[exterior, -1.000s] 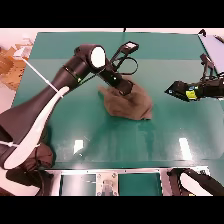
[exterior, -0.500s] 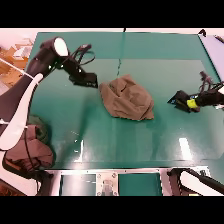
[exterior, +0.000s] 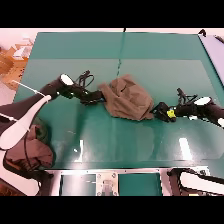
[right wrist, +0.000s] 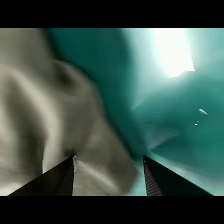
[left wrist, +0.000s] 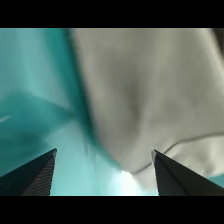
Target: Fold the shirts.
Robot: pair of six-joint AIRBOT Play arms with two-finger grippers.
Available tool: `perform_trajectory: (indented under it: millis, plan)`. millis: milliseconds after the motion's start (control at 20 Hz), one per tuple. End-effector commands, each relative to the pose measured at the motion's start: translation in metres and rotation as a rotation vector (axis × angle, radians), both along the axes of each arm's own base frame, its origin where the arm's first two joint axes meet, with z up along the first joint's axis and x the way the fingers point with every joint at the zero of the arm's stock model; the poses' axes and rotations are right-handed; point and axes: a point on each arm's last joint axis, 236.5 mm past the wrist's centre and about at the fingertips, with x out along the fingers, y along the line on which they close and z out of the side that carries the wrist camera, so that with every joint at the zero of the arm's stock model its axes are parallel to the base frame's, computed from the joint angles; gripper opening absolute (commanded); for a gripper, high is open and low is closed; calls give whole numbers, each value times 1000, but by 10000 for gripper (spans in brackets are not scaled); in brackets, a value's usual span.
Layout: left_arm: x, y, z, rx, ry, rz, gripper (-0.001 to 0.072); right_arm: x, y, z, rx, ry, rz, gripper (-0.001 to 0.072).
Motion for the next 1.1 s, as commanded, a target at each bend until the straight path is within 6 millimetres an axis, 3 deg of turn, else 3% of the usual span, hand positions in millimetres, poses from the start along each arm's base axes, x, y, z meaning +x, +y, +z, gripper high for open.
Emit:
perform_trajectory:
  millis: [0, 50, 150, 200, 250, 300, 400, 500, 600, 700, 800, 900, 1050]
  plan:
    - [-5, -32, -21, -16, -24, 20, 694, 8, 16, -12, 73, -11, -6, 481]
    - [-12, -39, -27, -15, -9, 3, 621, 7, 18, -12, 85, -9, 0, 403]
    - [-13, -42, -19, -25, -13, -20, 157, 4, 24, -7, 108, -20, 42, 193]
    - [-11, -41, -7, -38, -26, -48, 27, 2, 27, -3, 118, -34, 77, 60]
    - [-7, -40, 8, -59, -36, -69, 26, 3, 30, 4, 131, -43, 105, 14]
    - [-1, -37, 28, -78, -55, -88, 25, 7, 32, 13, 146, -54, 124, 14]
    - [15, -28, 82, -108, -135, -126, 25, 24, 35, 49, 174, -121, 179, 14]
    - [32, -21, 158, -139, -276, -128, 25, 49, 38, 114, 178, -264, 253, 13]
    - [39, -13, 255, -184, -477, -116, 24, 72, 37, 207, 137, -473, 292, 14]
    - [21, -7, 359, -232, -703, -122, 25, 75, 37, 316, 46, -731, 311, 13]
    - [-17, 3, 457, -283, -918, -127, 25, 49, 42, 425, -53, -994, 332, 14]
    - [-69, 18, 537, -326, -1109, -126, 25, 7, 48, 504, -152, -1195, 341, 14]
    - [-145, 48, 620, -388, -1338, -69, 25, -59, 50, 572, -334, -1402, 335, 14]
